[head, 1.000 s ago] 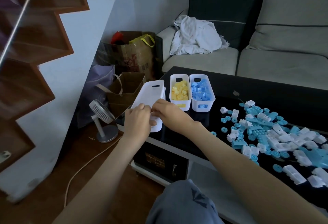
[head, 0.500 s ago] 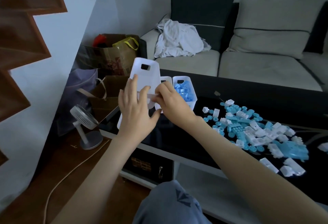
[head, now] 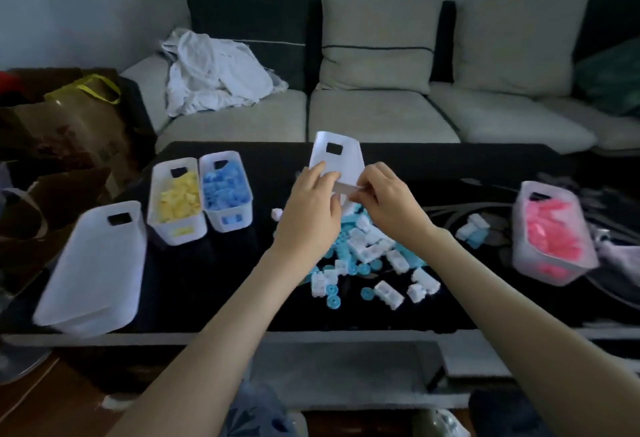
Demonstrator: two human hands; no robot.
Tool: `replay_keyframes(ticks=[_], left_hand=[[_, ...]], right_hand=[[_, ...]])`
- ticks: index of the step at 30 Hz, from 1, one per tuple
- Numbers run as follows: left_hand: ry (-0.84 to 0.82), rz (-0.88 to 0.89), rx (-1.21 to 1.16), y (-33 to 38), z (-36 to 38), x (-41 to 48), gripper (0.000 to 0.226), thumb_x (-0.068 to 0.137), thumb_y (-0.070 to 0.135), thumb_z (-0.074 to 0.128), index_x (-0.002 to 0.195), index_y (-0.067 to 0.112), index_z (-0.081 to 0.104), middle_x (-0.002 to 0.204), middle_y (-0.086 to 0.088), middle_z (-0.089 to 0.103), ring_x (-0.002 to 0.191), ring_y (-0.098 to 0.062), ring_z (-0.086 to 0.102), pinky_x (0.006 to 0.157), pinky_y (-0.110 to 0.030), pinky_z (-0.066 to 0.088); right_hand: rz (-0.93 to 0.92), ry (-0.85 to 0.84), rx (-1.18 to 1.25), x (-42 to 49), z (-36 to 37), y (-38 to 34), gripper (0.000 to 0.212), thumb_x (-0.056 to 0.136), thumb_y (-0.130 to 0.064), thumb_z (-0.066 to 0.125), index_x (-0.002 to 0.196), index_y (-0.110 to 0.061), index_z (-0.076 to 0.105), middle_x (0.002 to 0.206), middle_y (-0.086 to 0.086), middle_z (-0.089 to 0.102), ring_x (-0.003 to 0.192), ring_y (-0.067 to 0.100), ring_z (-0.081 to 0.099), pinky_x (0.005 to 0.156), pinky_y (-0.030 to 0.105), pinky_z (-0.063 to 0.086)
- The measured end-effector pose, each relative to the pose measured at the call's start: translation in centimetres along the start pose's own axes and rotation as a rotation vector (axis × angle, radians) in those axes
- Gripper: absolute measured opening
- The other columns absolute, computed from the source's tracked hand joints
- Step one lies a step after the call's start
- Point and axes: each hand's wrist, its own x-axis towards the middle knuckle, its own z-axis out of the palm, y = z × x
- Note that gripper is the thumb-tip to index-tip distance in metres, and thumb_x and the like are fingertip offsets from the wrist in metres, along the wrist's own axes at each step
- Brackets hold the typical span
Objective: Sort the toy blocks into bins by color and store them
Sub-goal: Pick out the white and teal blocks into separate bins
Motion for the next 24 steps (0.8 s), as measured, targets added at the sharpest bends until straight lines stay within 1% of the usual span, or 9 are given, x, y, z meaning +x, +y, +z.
replay_keyframes(ticks=[2,4,7,9,11,15,17,20,24], left_hand=[[-0.088,0.064,-0.062,1.6,1.8,1.2,0.042,0.095,0.01,0.047,0.137,0.009,0.043,0.15,-0.007,0.03,0.131,-0.023,0.038,0.097,-0.029,0.038],[-0.179,0.086,-0.087,2.7,3.6,2.0,0.049,0.095,0.006,0.045,0.142,0.013,0.036,0.152,-0.005,0.025,0.131,-0.022,0.039,0.094,-0.029,0.041],[-0.296,0.04,-0.029,3.9,6.4,2.7,0.067,0.088,-0.009,0.041,0.145,0.024,0.031,0.154,-0.003,0.02,0.132,-0.023,0.036,0.089,-0.032,0.047],[-0.352,0.021,0.036,4.1,8.1,2.3,0.072,0.084,-0.011,0.04,0.145,0.027,0.032,0.152,-0.003,0.023,0.128,-0.025,0.039,0.084,-0.033,0.048],[-0.395,0.016,0.063,4.3,9.8,1.8,0.068,0.085,-0.008,0.04,0.144,0.027,0.036,0.147,-0.004,0.031,0.124,-0.027,0.042,0.084,-0.034,0.046],[-0.449,0.029,0.11,3.9,11.9,1.2,0.057,0.089,-0.002,0.039,0.14,0.025,0.041,0.139,-0.006,0.041,0.113,-0.029,0.048,0.088,-0.04,0.046],[-0.466,0.027,0.127,3.7,12.5,1.5,0.051,0.092,0.001,0.039,0.138,0.023,0.044,0.135,-0.008,0.044,0.112,-0.028,0.049,0.089,-0.04,0.045],[-0.478,0.018,0.154,3.5,13.2,1.9,0.043,0.095,0.008,0.039,0.135,0.022,0.048,0.129,-0.007,0.05,0.11,-0.028,0.05,0.091,-0.04,0.044],[-0.519,-0.045,0.111,3.6,13.6,2.3,0.045,0.092,0.007,0.04,0.132,0.024,0.052,0.119,-0.008,0.06,0.099,-0.026,0.058,0.086,-0.039,0.047]], right_hand=[[0.112,0.021,-0.049,-1.0,-2.2,3.0,0.014,0.088,-0.007,0.06,0.081,-0.006,0.047,0.085,-0.002,0.041,0.064,0.01,0.041,0.059,0.021,0.03],[0.228,0.069,-0.123,-1.9,-4.2,5.9,0.015,0.088,-0.013,0.061,0.083,-0.006,0.049,0.087,0.0,0.045,0.067,0.012,0.045,0.058,0.021,0.033],[0.388,0.17,-0.16,-3.0,-6.7,9.7,0.015,0.087,-0.019,0.06,0.082,-0.009,0.051,0.087,0.0,0.049,0.071,0.015,0.049,0.059,0.015,0.034],[0.436,0.181,-0.167,-3.4,-7.5,11.5,0.015,0.088,-0.02,0.059,0.08,-0.011,0.05,0.085,-0.003,0.047,0.07,0.012,0.048,0.059,0.014,0.033],[0.452,0.138,-0.195,-3.6,-8.0,13.2,0.014,0.09,-0.02,0.057,0.082,-0.011,0.05,0.084,-0.004,0.046,0.069,0.011,0.047,0.059,0.018,0.034],[0.46,0.087,-0.243,-3.5,-7.9,15.5,0.013,0.091,-0.016,0.054,0.082,-0.007,0.05,0.087,0.001,0.048,0.073,0.019,0.05,0.061,0.026,0.035],[0.465,0.083,-0.246,-3.6,-7.7,16.4,0.008,0.091,-0.01,0.052,0.085,-0.005,0.051,0.092,0.004,0.051,0.078,0.022,0.052,0.065,0.026,0.037],[0.482,0.01,-0.24,-3.9,-7.5,17.3,0.006,0.092,-0.005,0.049,0.091,-0.003,0.054,0.102,0.005,0.05,0.084,0.021,0.052,0.071,0.025,0.038],[0.54,-0.156,-0.165,-3.8,-7.6,17.5,0.005,0.092,-0.011,0.054,0.09,-0.007,0.053,0.105,0.004,0.049,0.087,0.021,0.052,0.071,0.025,0.036]])
